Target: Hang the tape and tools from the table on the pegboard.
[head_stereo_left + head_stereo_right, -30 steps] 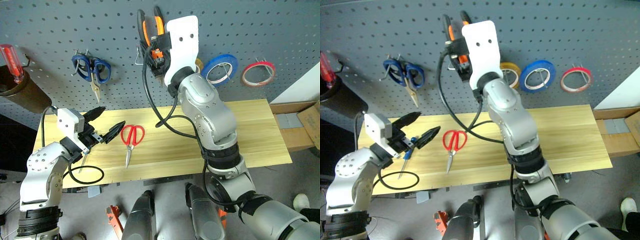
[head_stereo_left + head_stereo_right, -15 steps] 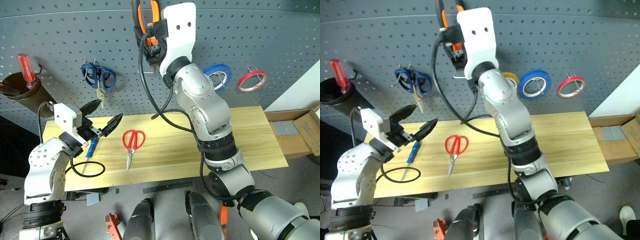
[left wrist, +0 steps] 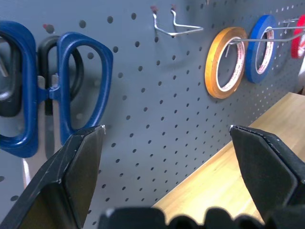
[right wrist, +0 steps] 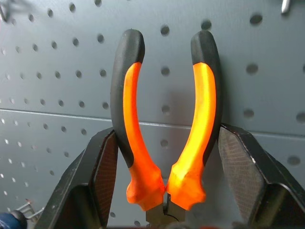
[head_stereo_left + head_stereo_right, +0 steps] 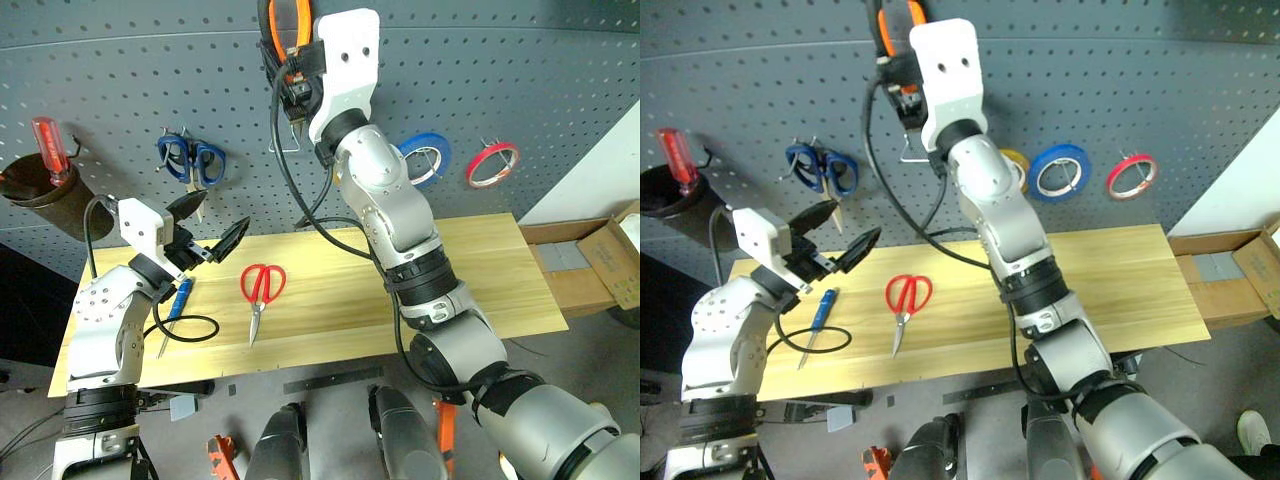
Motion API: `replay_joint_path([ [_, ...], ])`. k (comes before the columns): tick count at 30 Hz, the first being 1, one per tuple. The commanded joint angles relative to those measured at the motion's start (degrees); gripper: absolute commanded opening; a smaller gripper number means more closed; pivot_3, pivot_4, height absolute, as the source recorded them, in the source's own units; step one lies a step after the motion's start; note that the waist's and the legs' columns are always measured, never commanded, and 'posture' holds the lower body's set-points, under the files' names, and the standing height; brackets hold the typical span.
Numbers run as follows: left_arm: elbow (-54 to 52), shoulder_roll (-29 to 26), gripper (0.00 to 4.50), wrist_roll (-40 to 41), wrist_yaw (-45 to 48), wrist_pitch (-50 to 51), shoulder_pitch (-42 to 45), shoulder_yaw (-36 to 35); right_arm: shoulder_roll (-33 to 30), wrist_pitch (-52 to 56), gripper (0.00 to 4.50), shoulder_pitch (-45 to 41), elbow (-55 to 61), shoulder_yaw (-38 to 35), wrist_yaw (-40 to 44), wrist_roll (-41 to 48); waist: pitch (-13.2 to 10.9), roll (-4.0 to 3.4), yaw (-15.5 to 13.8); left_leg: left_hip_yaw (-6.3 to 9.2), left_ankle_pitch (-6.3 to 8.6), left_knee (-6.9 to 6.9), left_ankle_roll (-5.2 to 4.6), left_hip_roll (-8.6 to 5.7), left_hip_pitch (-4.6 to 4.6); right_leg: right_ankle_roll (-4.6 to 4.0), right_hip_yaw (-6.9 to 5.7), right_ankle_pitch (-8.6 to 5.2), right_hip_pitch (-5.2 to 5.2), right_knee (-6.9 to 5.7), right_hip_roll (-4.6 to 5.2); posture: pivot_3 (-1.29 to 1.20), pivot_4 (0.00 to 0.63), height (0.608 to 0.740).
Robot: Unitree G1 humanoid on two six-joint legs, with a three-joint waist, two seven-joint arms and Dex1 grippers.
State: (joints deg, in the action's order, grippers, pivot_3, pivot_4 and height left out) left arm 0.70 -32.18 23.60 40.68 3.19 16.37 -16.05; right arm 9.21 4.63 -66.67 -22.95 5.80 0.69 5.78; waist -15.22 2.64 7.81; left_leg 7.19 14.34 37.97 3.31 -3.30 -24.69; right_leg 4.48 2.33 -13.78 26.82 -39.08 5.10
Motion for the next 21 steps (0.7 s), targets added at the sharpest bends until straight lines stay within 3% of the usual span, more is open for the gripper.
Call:
replay_joint_path([
  [1,-3.77,0.29,4.5,0.6,-1.94,-0.14,-0.74,-1.61,6.41,-5.71,2.69,-4.71,-2.83,-0.13,-0.49,0.71,0.05,-0.01,0.06,0.02,0.0,0.01,0.0,0.0,0.0,0.0,0.0,0.0,0.0,0.0,0.0,0.0,0.18,0.74],
  [16,-9.98,1.4,4.5,4.22,-8.25,7.87,-0.84,-1.67,8.94,-14.04,2.69,-5.35,-15.04,1.59,-0.47,0.49,0.56,-0.01,-0.36,0.19,-0.32,-0.01,0.13,0.0,0.2,-0.09,0.03,0.25,-0.12,-0.18,-0.09,0.03,0.184,0.74],
  [21,-10.37,1.48,4.5,4.48,-9.01,8.38,0.17,-1.54,8.57,-14.44,2.69,-5.56,-10.48,1.65,-1.96,0.74,0.56,-0.01,-0.71,0.18,-0.38,-0.01,0.18,0.0,0.29,-0.1,0.04,0.25,-0.11,-0.43,-0.1,0.03,0.183,0.74],
])
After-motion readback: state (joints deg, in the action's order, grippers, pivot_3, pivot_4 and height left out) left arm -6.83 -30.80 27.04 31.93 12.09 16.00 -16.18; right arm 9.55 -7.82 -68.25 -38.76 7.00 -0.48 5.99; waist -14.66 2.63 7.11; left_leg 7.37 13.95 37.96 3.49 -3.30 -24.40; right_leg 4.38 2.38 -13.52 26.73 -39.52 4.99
